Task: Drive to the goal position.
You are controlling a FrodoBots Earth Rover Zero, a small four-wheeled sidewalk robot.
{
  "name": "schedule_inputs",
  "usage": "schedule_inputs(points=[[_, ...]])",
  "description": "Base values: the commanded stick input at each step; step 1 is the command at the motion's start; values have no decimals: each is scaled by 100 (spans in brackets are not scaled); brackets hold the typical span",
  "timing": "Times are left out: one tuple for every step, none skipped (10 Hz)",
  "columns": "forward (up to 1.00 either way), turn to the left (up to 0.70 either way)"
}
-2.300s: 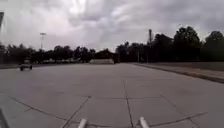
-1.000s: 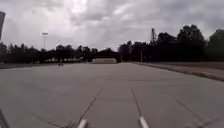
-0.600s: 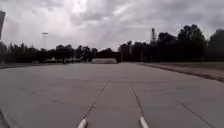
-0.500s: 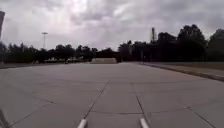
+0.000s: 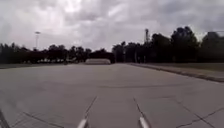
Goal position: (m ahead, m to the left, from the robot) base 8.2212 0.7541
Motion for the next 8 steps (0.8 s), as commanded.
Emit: schedule_inputs(points=[[70,-17],[70,-4],[70,0],[70,0],[70,0],[70,0],[70,0],[70,0]])
